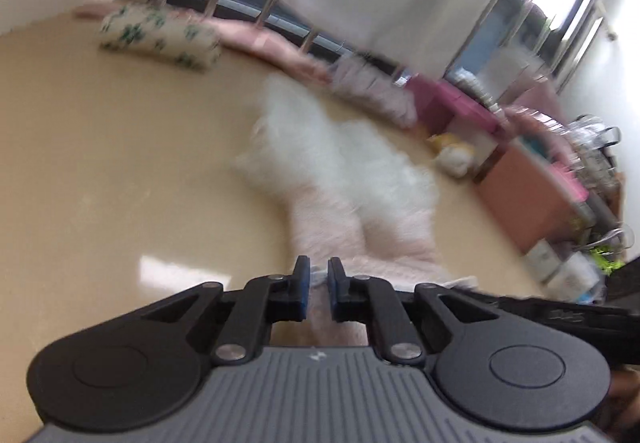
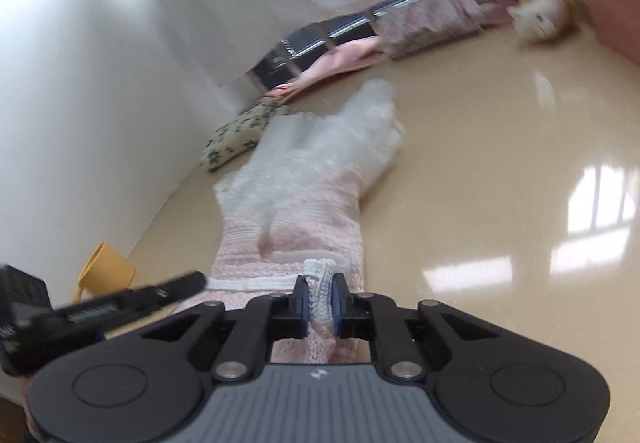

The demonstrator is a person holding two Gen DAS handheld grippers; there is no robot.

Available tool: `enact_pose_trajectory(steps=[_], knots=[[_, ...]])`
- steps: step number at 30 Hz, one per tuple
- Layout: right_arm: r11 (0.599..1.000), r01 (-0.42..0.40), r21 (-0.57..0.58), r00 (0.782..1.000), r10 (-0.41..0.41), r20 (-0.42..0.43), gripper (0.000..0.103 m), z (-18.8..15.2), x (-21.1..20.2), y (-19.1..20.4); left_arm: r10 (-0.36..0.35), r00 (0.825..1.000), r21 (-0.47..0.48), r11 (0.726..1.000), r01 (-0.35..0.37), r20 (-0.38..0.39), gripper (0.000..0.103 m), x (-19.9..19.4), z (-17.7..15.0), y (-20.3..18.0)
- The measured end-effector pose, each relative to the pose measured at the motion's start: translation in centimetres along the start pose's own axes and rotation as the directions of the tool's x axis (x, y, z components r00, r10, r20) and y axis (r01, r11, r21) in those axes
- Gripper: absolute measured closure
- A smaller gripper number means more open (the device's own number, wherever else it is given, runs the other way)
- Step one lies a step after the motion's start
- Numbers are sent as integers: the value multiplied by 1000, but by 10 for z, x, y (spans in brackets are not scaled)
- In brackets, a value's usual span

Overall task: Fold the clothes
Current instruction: 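Lay the white trim end onto the pink strip with the right gripper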

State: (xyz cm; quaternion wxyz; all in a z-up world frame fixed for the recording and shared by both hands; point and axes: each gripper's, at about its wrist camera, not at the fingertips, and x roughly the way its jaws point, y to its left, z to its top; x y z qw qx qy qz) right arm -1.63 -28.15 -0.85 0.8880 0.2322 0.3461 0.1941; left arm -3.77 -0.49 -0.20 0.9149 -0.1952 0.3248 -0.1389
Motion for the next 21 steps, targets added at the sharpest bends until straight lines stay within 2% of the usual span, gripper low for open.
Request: enact_pose_trajectory(steps=[1,2,4,5,6,8,10,13,16,17,19,21], knots=[[1000,22,-23,1000,-21,14,84,-1,-3,4,-5,1000,0,1000,5,-3,89,0,-1,2],[996,54,-71,998,-52,40,79,-1,-10,11,-7,1000,4,1000,7,-5,80,1,-2,4],[973,123,-194,987,-100,126,80,-2,-27,31,1,1000,28,1000,-1,-5,76,0,-3,6],[960,149,-238,981,-112,161,88,-4,-34,40,3,1000,31,1000,-3,-3,76,-1,-4,7],[952,140,-272,981,-96,170,101,-5,-37,47,6,1000,26,1000,-6,2,76,-3,-4,8],[948,76,-308,991,-38,127,101,-9,-31,57,16,1000,-11,1000,-16,20,74,-8,-3,9],[943,76,-325,996,-54,78,101,-15,-15,62,9,998,0,1000,-9,56,74,-18,-1,5],[947,84,-311,996,-86,6,101,-18,9,60,-27,996,131,991,15,89,73,-35,-4,-16],[958,62,-281,998,-64,3,103,-20,17,57,-51,995,303,953,21,91,65,-42,-12,-40],[961,60,-269,998,-62,0,103,-19,17,57,-35,997,345,938,8,72,65,-36,-15,-44],[960,48,-274,999,-49,3,96,-17,12,60,20,999,360,932,-36,46,66,-21,-18,-44],[947,52,-318,999,-46,26,95,-16,5,65,36,999,356,934,-43,27,70,-11,-18,-38]])
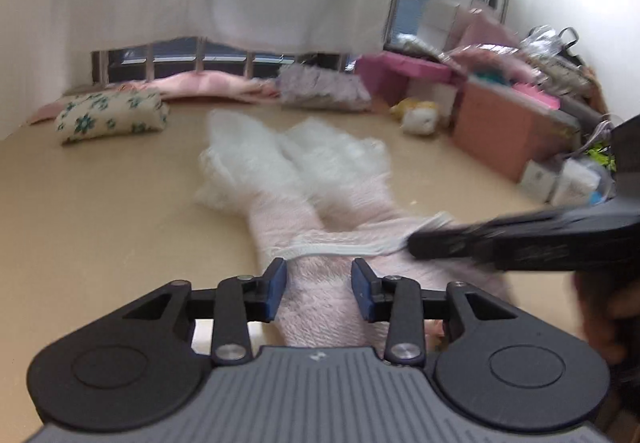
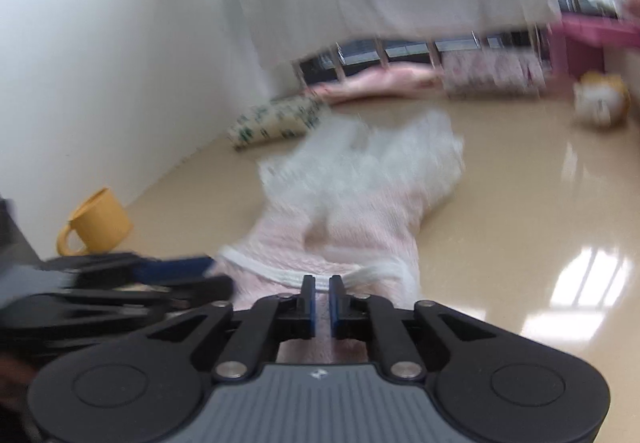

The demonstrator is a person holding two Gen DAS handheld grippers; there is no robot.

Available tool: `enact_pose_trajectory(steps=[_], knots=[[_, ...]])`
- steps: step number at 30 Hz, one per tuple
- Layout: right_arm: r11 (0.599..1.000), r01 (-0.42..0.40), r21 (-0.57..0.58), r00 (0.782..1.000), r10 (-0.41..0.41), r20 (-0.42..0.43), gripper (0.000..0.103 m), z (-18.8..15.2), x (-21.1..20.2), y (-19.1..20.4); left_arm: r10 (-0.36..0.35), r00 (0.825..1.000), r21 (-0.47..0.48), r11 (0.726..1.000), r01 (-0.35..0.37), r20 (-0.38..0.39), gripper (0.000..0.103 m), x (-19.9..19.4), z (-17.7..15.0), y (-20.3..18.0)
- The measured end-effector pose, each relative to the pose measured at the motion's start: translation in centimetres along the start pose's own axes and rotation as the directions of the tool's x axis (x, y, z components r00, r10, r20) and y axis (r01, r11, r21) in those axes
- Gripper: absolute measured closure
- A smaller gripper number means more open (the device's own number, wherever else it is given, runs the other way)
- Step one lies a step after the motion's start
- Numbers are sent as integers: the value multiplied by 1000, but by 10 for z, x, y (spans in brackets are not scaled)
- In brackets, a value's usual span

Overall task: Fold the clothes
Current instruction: 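Lay the white trim end onto the pink strip with the right gripper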

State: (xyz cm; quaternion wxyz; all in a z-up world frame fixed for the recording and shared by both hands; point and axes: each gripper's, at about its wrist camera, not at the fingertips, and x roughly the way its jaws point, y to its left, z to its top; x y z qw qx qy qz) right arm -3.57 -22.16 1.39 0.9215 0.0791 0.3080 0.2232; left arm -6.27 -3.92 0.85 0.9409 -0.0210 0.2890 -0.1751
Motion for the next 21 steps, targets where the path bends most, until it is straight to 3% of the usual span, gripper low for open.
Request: enact_pose_trajectory(steps=[5,10,15,17,19,20,21], knots=[[999,45,0,998,-45,-52,103,7,16,-13,-16,998,2,1000,16,-57,71,13,0,6],[999,4,45,998,-1,-69,103,4,25,-21,-15,996,28,999,17,-84,73,8,-3,4],[998,-41,54,994,46,-101,103,-18,0,-9,-75,992,65,995,82,-104,71,-30,-23,0],[999,-32,44,995,36,-97,103,-33,-17,3,-95,995,103,990,98,-36,71,-61,-33,1],[999,-21,39,995,25,-93,103,-44,-31,11,-160,983,256,957,133,86,61,-99,-43,-2],[999,-25,41,995,28,-93,103,-48,-37,13,-206,970,345,926,151,128,48,-116,-50,-5],[998,-35,47,995,40,-95,103,-52,-41,14,-270,953,457,871,182,135,40,-129,-60,-11]])
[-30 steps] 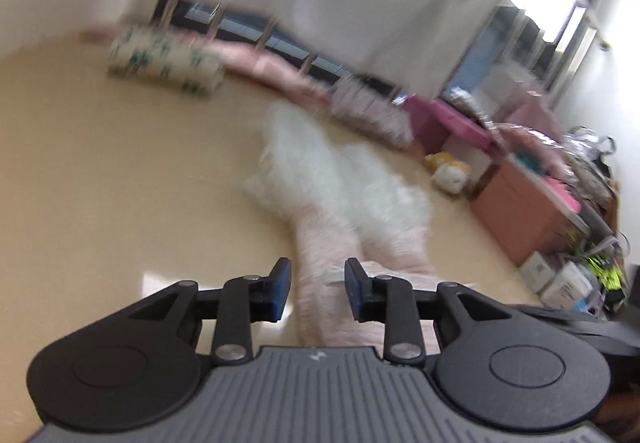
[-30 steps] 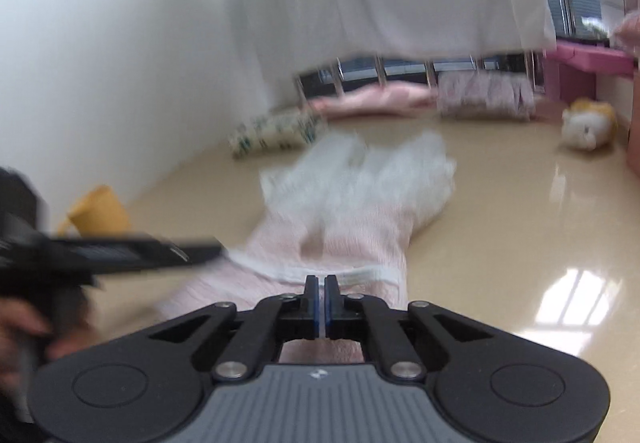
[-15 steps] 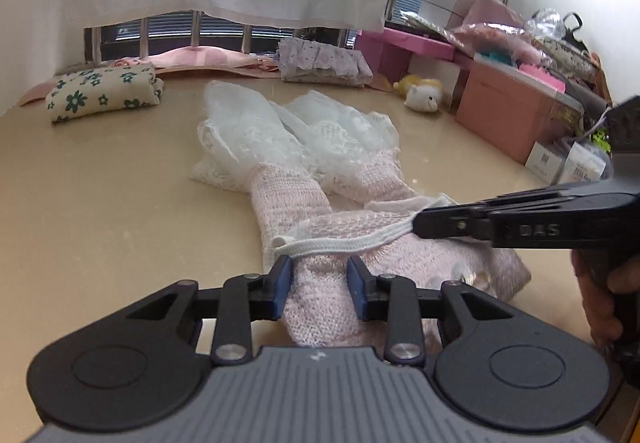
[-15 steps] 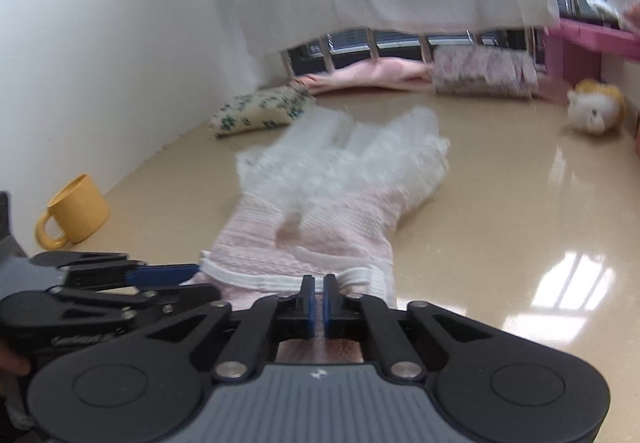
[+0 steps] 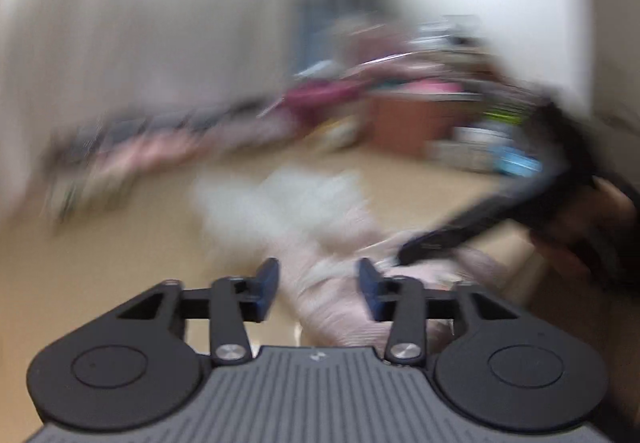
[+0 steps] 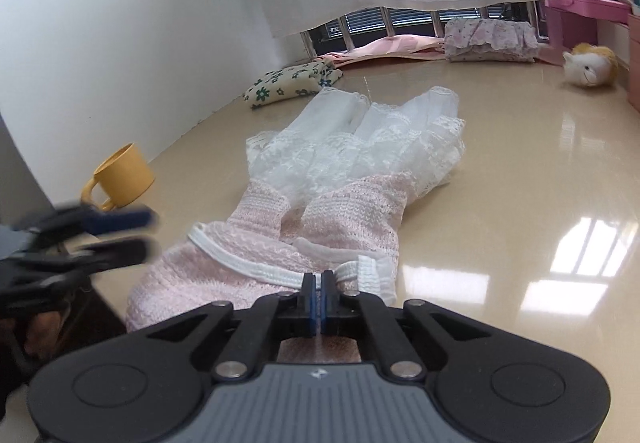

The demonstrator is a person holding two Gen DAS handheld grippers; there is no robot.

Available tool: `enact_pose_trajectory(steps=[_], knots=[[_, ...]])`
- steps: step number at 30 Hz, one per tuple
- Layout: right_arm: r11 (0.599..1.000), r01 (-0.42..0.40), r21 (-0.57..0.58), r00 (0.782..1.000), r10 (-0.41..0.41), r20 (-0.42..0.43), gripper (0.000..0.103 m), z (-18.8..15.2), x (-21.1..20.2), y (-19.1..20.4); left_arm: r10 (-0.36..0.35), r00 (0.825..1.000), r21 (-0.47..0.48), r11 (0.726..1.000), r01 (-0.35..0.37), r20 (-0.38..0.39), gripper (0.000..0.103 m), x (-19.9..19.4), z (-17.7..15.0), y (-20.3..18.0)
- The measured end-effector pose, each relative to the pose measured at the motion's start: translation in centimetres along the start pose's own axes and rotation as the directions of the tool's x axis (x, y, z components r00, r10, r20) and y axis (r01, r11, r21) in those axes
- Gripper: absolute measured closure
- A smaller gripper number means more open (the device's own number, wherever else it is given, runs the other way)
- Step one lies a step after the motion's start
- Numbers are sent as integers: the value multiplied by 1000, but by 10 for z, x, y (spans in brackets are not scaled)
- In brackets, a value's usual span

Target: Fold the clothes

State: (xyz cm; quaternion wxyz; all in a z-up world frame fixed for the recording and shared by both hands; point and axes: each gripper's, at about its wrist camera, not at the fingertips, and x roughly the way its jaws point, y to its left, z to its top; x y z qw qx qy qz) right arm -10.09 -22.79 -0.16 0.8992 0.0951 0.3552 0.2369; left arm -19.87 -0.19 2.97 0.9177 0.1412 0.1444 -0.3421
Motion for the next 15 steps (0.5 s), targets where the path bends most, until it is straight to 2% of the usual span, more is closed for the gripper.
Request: enact_pose_trajectory(steps=[1,2,3,4,5,6,8,9,10,11,12,13,14,15], knots=[[1000,-13,6,1000,13,-3,103,-3,-4,0,-45,999,114,992,43,16,22,-9,-4,-14],[1000,-25,10,1000,25,-7,103,-5,-6,0,-60,998,224,973,59,0,15,-10,-12,-30],[1000,-30,-2,1000,30,-11,103,-7,-8,1,-73,997,330,941,75,-18,15,-11,-20,-46],[999,-34,-14,999,34,-14,103,-9,-10,2,-90,995,437,894,99,-41,15,-11,-29,-61],[999,-36,-28,999,35,-18,103,-10,-12,4,-105,992,552,824,125,-68,15,-7,-42,-74],[999,-30,-43,999,29,-24,103,-11,-13,7,-81,995,663,741,105,-66,15,-1,-57,-85],[998,-24,-51,999,23,-34,103,-10,-15,10,-15,1000,830,558,10,-2,15,17,-85,-97],[998,-23,-54,999,21,-39,103,-10,-15,12,5,999,877,480,-30,31,15,27,-95,-100],[998,-26,-54,999,24,-45,103,-10,-16,12,17,998,890,453,-55,53,15,37,-98,-97],[998,-31,-57,998,28,-52,103,-10,-17,12,29,998,891,450,-68,62,15,46,-98,-94],[997,-37,-61,998,33,-59,103,-11,-18,13,38,998,865,498,-57,44,16,54,-92,-88],[997,-40,-69,997,36,-63,103,-11,-20,13,39,999,834,550,-33,13,23,61,-86,-82],[996,-36,-87,998,31,-59,103,-13,-21,15,20,999,791,611,20,-40,28,65,-78,-76],[994,-32,-106,998,27,-54,103,-14,-23,17,-3,997,750,658,64,-82,28,68,-71,-71]])
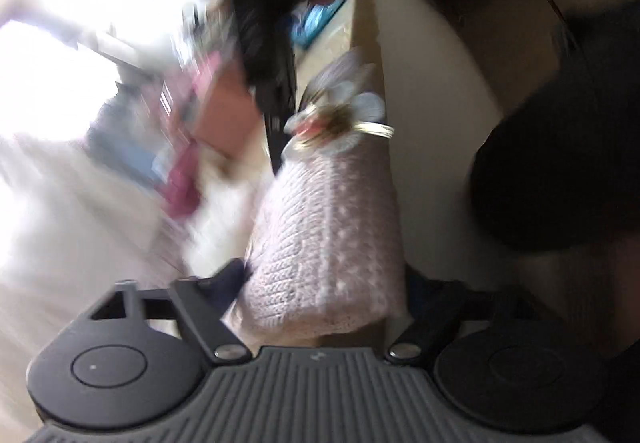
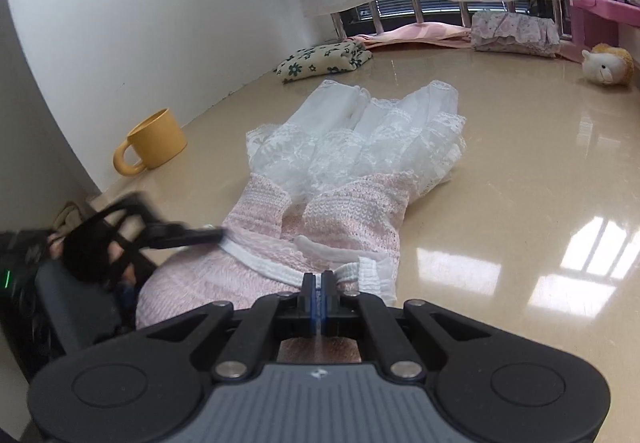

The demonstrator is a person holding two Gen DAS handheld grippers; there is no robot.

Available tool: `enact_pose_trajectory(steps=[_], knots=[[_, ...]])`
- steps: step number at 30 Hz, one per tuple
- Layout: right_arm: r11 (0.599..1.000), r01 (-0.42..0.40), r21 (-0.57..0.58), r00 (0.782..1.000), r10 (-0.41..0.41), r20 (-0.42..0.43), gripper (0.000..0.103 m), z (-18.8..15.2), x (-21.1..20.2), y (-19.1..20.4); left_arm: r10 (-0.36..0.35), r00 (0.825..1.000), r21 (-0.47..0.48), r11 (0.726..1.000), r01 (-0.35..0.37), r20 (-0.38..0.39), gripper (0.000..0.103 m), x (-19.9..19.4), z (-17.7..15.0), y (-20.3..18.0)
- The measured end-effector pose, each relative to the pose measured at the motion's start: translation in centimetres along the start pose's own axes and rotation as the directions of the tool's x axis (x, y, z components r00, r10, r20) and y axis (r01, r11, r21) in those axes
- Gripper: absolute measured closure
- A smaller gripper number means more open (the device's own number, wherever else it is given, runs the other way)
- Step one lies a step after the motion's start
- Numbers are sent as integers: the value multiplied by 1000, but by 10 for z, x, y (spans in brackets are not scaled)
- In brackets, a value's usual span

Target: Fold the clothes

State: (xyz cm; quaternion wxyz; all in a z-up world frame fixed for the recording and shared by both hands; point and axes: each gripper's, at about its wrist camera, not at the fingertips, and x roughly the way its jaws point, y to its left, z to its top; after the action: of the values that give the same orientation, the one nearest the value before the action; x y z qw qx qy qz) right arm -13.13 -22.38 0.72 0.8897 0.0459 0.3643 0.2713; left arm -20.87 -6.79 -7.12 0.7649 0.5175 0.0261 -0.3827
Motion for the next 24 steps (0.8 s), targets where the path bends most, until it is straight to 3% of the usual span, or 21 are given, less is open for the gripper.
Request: enact_pose_trajectory(steps=[2,4,6,8,11,13,15,16,17,18,19,20,21,22,23,24], knots=[[992,0,-128,1000,2,21,100,-4,-8,9,-58,998,-64,996,59,12,28,1,-1,14],[952,0,-305,999,15,47,82,-8,-19,21,-127,991,-154,979,130,29,29,2,-3,33],[885,-10,-465,997,44,63,26,-15,-30,31,-200,978,-249,946,208,55,33,3,-6,55],[793,-22,-608,994,81,69,12,-24,-40,41,-258,963,-319,909,269,79,36,4,-10,75],[613,-27,-790,990,123,62,14,-38,-52,54,-306,946,-389,863,323,107,37,6,-12,91],[481,22,-877,997,59,57,15,-52,-33,54,-326,937,-422,838,346,122,37,8,-14,96],[354,68,-933,997,4,74,27,-64,-15,51,-345,928,-457,809,369,139,37,7,-16,100],[340,67,-938,997,1,72,32,-64,-8,47,-354,923,-475,793,380,148,37,6,-17,102],[361,40,-932,999,9,46,40,-59,-4,44,-363,918,-497,775,391,157,41,4,-19,105],[418,-21,-908,999,34,-8,45,-49,-2,40,-373,913,-517,755,403,166,43,2,-20,107],[490,-78,-868,996,65,-53,47,-37,-2,35,-385,906,-536,735,416,176,50,1,-22,109],[558,-141,-818,989,106,-99,55,-24,-2,30,-401,897,-555,710,434,188,59,0,-24,113],[625,-223,-748,974,166,-151,76,-8,-5,23,-426,880,-581,670,463,210,64,0,-27,120],[681,-302,-667,953,229,-197,89,9,-7,17,-456,854,-616,605,504,250,77,-2,-30,129],[718,-376,-586,927,293,-235,90,24,-9,10,-479,820,-661,511,550,313,80,-4,-36,140],[727,-442,-526,897,350,-271,90,34,-10,3,-484,787,-701,403,589,383,80,-5,-45,151]])
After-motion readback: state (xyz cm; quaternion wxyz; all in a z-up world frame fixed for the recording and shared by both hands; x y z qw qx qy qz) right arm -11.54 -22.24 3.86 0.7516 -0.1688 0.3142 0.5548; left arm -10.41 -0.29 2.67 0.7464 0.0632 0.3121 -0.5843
